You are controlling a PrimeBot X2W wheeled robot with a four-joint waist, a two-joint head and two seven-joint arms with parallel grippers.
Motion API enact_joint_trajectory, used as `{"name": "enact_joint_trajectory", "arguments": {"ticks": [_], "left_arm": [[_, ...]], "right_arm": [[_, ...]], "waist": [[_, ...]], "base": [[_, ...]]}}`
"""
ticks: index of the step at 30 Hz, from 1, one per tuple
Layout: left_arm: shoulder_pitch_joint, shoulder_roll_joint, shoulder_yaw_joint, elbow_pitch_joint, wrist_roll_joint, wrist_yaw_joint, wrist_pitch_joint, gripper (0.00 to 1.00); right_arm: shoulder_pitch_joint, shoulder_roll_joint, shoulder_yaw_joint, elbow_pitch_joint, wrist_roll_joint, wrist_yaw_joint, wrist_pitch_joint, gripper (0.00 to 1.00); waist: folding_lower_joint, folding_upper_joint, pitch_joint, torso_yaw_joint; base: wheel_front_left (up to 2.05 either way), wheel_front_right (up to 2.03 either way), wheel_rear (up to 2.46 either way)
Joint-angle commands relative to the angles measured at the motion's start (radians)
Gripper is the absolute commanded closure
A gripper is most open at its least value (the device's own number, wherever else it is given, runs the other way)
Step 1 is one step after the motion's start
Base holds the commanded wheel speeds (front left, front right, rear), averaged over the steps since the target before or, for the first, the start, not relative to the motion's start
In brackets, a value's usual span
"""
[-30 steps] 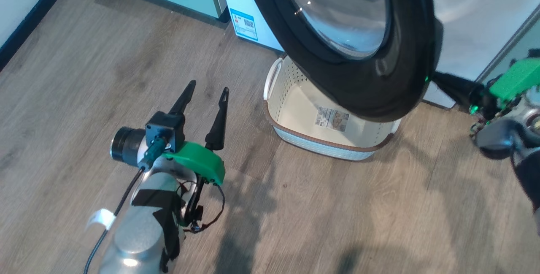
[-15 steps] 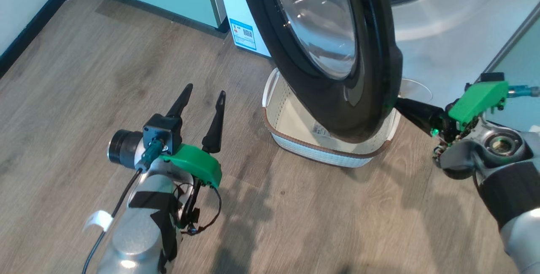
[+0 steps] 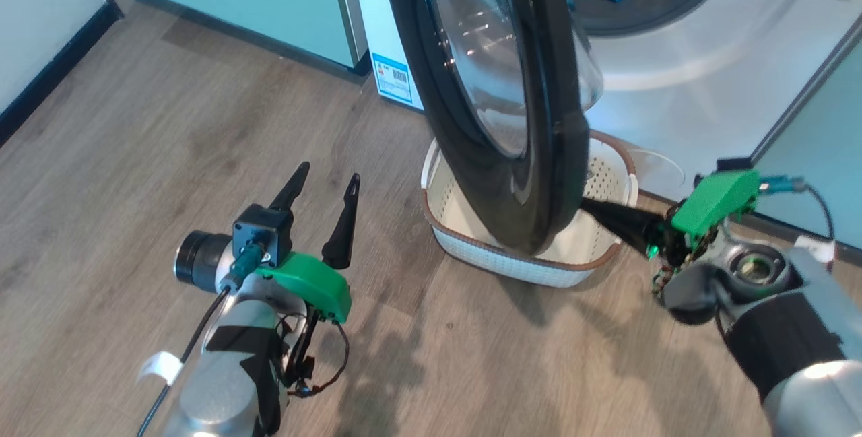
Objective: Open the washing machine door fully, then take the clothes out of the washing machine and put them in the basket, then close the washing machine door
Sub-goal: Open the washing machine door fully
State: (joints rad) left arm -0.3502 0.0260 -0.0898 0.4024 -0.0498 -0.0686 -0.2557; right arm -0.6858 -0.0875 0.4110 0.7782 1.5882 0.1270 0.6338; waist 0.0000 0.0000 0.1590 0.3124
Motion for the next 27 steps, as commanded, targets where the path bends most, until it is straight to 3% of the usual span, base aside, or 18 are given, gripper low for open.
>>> {"name": "enact_joint_trajectory", "arguments": {"ticks": [1, 27], "left_arm": [[-0.018, 0.025, 0.04, -0.027, 0.011, -0.002, -0.006, 0.0], [0.007, 0.037, 0.052, -0.013, 0.016, -0.016, -0.006, 0.0]], "right_arm": [[-0.001, 0.027, 0.016, -0.032, 0.014, 0.004, 0.002, 1.0], [0.031, 0.037, 0.177, -0.089, 0.166, 0.004, -0.076, 1.0]], "waist": [[0.0, 0.0, -0.011, 0.003], [0.0, 0.0, -0.055, 0.002]], "base": [[0.0, 0.0, 0.0], [0.0, 0.0, 0.0]]}}
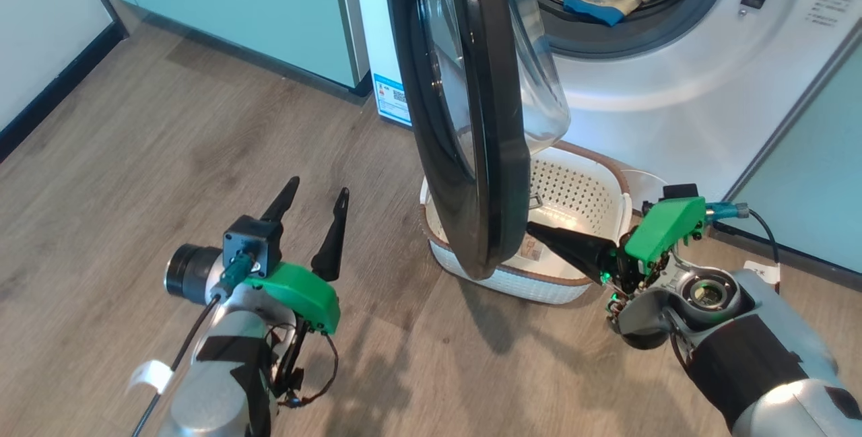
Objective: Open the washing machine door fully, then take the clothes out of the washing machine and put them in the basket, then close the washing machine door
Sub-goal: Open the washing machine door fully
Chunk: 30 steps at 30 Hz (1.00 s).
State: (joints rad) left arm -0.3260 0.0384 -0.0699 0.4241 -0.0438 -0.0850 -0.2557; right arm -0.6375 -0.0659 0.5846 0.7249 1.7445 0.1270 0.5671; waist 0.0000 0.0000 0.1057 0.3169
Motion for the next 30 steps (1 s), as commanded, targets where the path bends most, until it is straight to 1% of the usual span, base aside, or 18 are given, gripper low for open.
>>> {"name": "enact_joint_trajectory", "arguments": {"ticks": [1, 7, 11, 12, 13, 14, 15, 16, 19, 20, 25, 26, 30], "left_arm": [[-0.016, 0.026, 0.035, -0.035, 0.01, 0.0, -0.006, 0.0], [-0.002, 0.042, 0.058, -0.032, 0.004, 0.001, -0.006, 0.0], [0.005, 0.055, 0.081, -0.036, -0.013, -0.005, -0.006, 0.0], [0.01, 0.062, 0.089, -0.036, -0.02, -0.009, -0.006, 0.0], [0.013, 0.067, 0.098, -0.036, -0.029, -0.013, -0.006, 0.0], [0.019, 0.081, 0.118, -0.033, -0.047, -0.02, -0.006, 0.0], [0.019, 0.081, 0.118, -0.033, -0.047, -0.02, -0.006, 0.0], [0.022, 0.088, 0.126, -0.031, -0.054, -0.023, -0.006, 0.0], [0.029, 0.111, 0.148, -0.024, -0.07, -0.031, -0.006, 0.0], [0.035, 0.125, 0.162, -0.021, -0.079, -0.035, -0.006, 0.0], [0.052, 0.152, 0.197, -0.019, -0.103, -0.04, -0.006, 0.0], [0.059, 0.161, 0.208, -0.018, -0.111, -0.041, -0.006, 0.0], [0.068, 0.172, 0.223, -0.015, -0.122, -0.043, -0.006, 0.0]], "right_arm": [[-0.017, 0.016, 0.003, -0.036, 0.008, 0.004, -0.016, 1.0], [0.012, 0.016, -0.028, -0.061, 0.002, 0.004, -0.068, 1.0], [0.037, 0.016, -0.041, -0.082, 0.008, 0.004, -0.07, 1.0], [0.047, 0.016, -0.044, -0.091, 0.002, 0.004, -0.076, 0.92], [0.058, 0.016, -0.051, -0.099, -0.003, 0.004, -0.083, 0.74], [0.082, 0.016, -0.07, -0.121, -0.011, 0.004, -0.102, 0.21], [0.082, 0.016, -0.07, -0.121, -0.011, 0.004, -0.102, 0.21], [0.094, 0.016, -0.085, -0.137, -0.011, 0.004, -0.113, 0.0], [0.136, 0.01, -0.132, -0.177, -0.029, 0.004, -0.143, 0.0], [0.162, 0.0, -0.161, -0.205, -0.054, 0.004, -0.172, 0.0], [0.212, -0.039, -0.214, -0.277, -0.14, 0.004, -0.275, 0.0], [0.227, -0.061, -0.221, -0.305, -0.187, 0.004, -0.329, 0.0], [0.256, -0.108, -0.217, -0.352, -0.277, 0.004, -0.458, 0.0]], "waist": [[0.0, 0.0, -0.004, -0.005], [0.0, 0.0, -0.024, -0.047], [0.0, 0.0, -0.036, -0.085], [0.0, 0.0, -0.041, -0.101], [0.0, 0.0, -0.046, -0.116], [0.0, 0.0, -0.056, -0.147], [0.0, 0.0, -0.056, -0.147], [0.0, 0.0, -0.06, -0.161], [0.0, 0.0, -0.075, -0.205], [0.0, 0.0, -0.081, -0.234], [0.0, 0.0, -0.093, -0.298], [0.0, 0.0, -0.097, -0.32], [0.0, 0.0, -0.103, -0.352]], "base": [[0.0, 0.0, 0.0], [0.0, 0.0, 0.0], [0.0, 0.0, 0.0], [0.0, 0.0, 0.0], [0.0, 0.0, 0.0], [0.0, 0.0, 0.0], [0.0, 0.0, 0.0], [0.0, 0.0, 0.0], [0.0, 0.0, 0.0], [0.0, 0.0, 0.0], [0.0, 0.0, 0.0], [0.0, 0.0, 0.0], [0.0, 0.0, 0.0]]}}
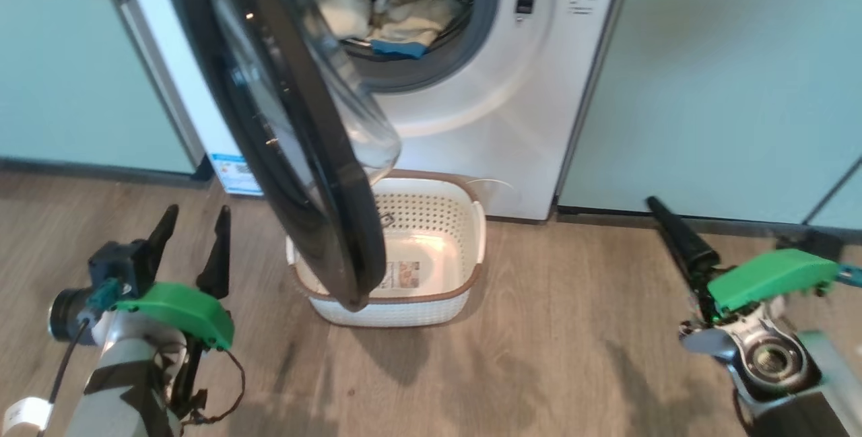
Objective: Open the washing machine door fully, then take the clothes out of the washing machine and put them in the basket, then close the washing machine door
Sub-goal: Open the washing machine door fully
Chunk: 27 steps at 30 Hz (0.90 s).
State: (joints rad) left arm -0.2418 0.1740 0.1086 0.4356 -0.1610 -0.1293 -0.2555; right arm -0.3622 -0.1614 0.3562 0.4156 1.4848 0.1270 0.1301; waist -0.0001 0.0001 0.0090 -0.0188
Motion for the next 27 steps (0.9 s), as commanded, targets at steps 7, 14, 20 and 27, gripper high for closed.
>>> {"name": "enact_joint_trajectory", "arguments": {"ticks": [7, 14, 20, 27], "left_arm": [[0.004, 0.043, 0.072, -0.029, -0.019, 0.0, -0.006, 0.0], [0.024, 0.043, 0.091, -0.031, -0.024, -0.001, -0.006, 0.0], [0.027, 0.034, 0.091, -0.033, -0.025, -0.001, -0.006, 0.0], [0.028, 0.03, 0.08, -0.03, -0.032, -0.001, -0.006, 0.0]], "right_arm": [[0.004, -0.124, 0.114, -0.055, -0.191, 0.004, -0.31, 0.0], [0.014, -0.175, 0.085, -0.017, -0.356, 0.004, -0.391, 0.0], [0.097, -0.126, -0.109, -0.072, -0.646, 0.004, -0.392, 0.0], [0.175, -0.086, -0.207, -0.101, -0.864, 0.004, -0.392, 0.0]], "waist": [[0.0001, -0.0001, -0.014, -0.057], [0.0001, -0.0001, -0.021, -0.088], [0.0001, -0.0001, -0.023, -0.099], [0.0001, -0.0001, -0.027, -0.095]], "base": [[0.0, 0.0, 0.0], [0.0, 0.0, 0.0], [0.0, 0.0, 0.0], [0.0, 0.0, 0.0]]}}
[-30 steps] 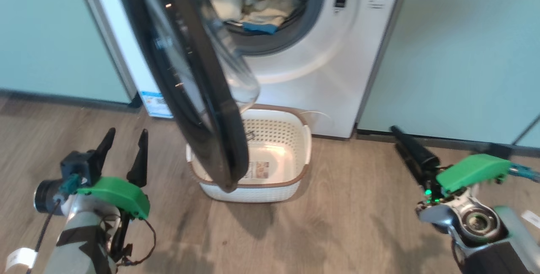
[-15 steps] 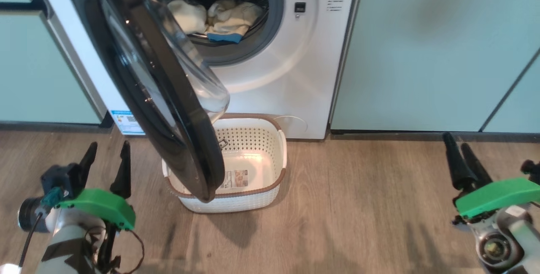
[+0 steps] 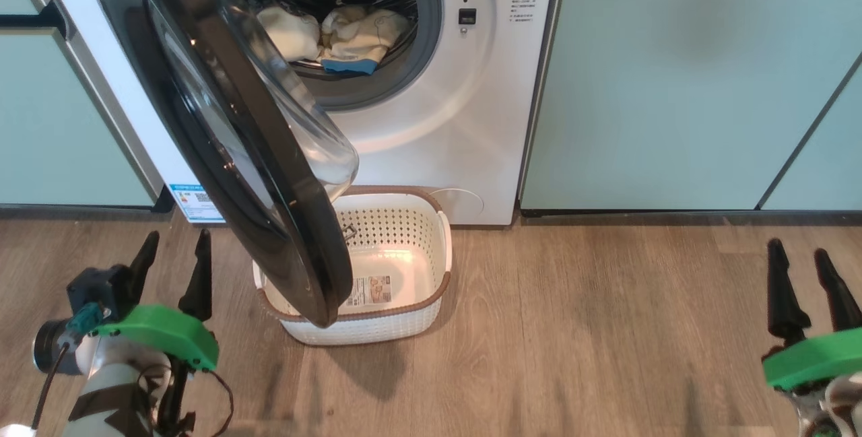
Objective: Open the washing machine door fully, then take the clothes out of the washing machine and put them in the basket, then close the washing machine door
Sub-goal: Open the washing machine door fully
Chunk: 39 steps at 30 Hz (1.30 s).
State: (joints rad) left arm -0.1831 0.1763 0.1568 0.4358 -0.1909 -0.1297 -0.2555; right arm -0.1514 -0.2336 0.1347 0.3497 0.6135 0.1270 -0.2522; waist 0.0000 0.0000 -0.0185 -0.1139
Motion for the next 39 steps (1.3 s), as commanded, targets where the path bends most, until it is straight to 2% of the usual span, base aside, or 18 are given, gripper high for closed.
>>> {"name": "enact_joint_trajectory", "arguments": {"ticks": [1, 8, 15, 39], "left_arm": [[-0.03, 0.028, 0.03, -0.029, -0.004, -0.001, -0.006, 0.0], [-0.032, 0.026, 0.028, -0.023, -0.008, -0.001, -0.006, 0.0], [-0.032, 0.028, 0.027, -0.018, -0.013, -0.001, -0.006, 0.0], [-0.04, 0.038, 0.014, 0.014, -0.038, -0.001, -0.006, 0.0]], "right_arm": [[-0.025, -0.01, 0.005, -0.035, -0.02, 0.004, -0.009, 0.0], [0.034, -0.003, -0.016, -0.041, -0.175, 0.004, -0.009, 0.0], [0.061, 0.014, -0.025, -0.049, -0.241, 0.004, -0.009, 0.0], [0.067, 0.02, -0.025, -0.056, -0.26, 0.004, -0.009, 0.0]], "waist": [[0.0, 0.0, 0.0, 0.002], [0.0, 0.0, -0.002, 0.012], [0.0, 0.0, 0.0, 0.014], [0.0, 0.0, 0.002, 0.019]], "base": [[0.0, 0.0, 0.0], [0.0, 0.0, 0.0], [0.0, 0.0, 0.0], [0.0, 0.0, 0.0]]}}
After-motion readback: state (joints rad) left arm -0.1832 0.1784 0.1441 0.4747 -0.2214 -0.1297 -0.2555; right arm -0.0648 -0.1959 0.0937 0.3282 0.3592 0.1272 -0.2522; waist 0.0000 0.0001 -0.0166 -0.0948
